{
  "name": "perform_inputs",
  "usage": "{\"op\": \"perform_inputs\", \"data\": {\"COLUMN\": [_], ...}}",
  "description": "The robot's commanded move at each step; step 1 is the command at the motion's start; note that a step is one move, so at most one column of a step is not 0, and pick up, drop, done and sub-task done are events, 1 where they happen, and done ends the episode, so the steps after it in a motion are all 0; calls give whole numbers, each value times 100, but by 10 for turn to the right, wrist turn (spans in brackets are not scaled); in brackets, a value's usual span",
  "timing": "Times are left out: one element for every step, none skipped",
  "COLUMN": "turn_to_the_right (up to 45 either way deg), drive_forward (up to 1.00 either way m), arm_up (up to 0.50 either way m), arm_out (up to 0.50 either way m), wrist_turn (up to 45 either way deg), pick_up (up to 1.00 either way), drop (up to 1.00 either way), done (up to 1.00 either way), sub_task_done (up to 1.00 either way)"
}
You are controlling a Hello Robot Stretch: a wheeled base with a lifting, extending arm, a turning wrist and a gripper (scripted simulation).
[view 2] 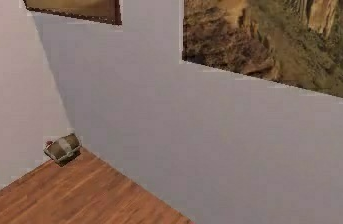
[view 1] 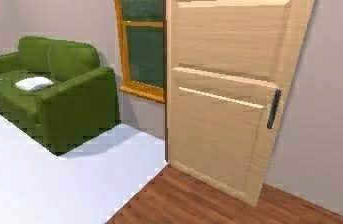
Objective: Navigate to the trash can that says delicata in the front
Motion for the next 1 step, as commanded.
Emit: {"op": "perform_inputs", "data": {"turn_to_the_right": [-450], "drive_forward": [0], "arm_up": [0], "arm_out": [0], "wrist_turn": [0], "pick_up": [0], "drop": [0], "done": [0], "sub_task_done": [0]}}
